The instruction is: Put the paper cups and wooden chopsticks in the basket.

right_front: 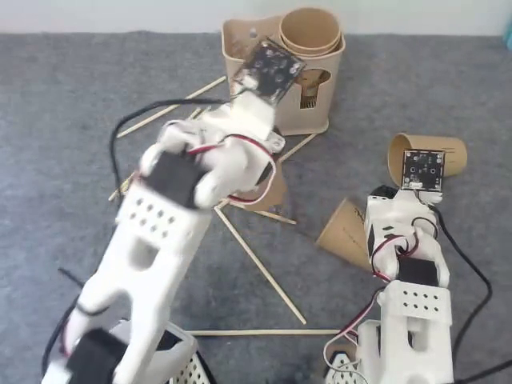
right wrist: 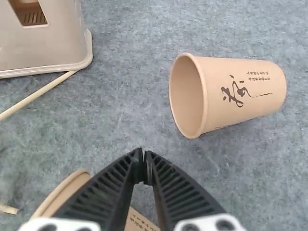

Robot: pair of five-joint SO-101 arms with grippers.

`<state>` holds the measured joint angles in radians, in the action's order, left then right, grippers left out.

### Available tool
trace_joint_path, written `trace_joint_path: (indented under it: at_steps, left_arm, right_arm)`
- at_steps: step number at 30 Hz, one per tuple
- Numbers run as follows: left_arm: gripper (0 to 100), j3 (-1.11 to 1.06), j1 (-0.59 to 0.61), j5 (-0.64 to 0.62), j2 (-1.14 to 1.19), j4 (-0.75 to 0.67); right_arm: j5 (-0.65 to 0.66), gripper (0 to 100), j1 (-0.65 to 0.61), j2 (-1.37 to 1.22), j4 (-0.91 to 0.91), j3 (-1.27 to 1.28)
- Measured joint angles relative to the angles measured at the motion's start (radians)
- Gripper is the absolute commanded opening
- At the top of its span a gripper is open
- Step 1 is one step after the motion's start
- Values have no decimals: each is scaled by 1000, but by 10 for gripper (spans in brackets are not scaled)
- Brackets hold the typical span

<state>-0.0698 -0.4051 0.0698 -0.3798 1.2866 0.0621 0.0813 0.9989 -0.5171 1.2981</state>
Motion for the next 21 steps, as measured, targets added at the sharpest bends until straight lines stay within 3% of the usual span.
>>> trace_joint_path:
  at_steps: [7, 13, 21]
  left_arm:
    - [10, 0, 0, 66, -137, -239]
    - [10, 0, 0, 236, -143, -454]
    - [9, -101, 0, 367, -143, -867]
  right_arm:
    - [0, 9, 0, 0, 0, 0]
    - [0, 9, 0, 0, 2, 0]
    - [0, 9, 0, 0, 2, 0]
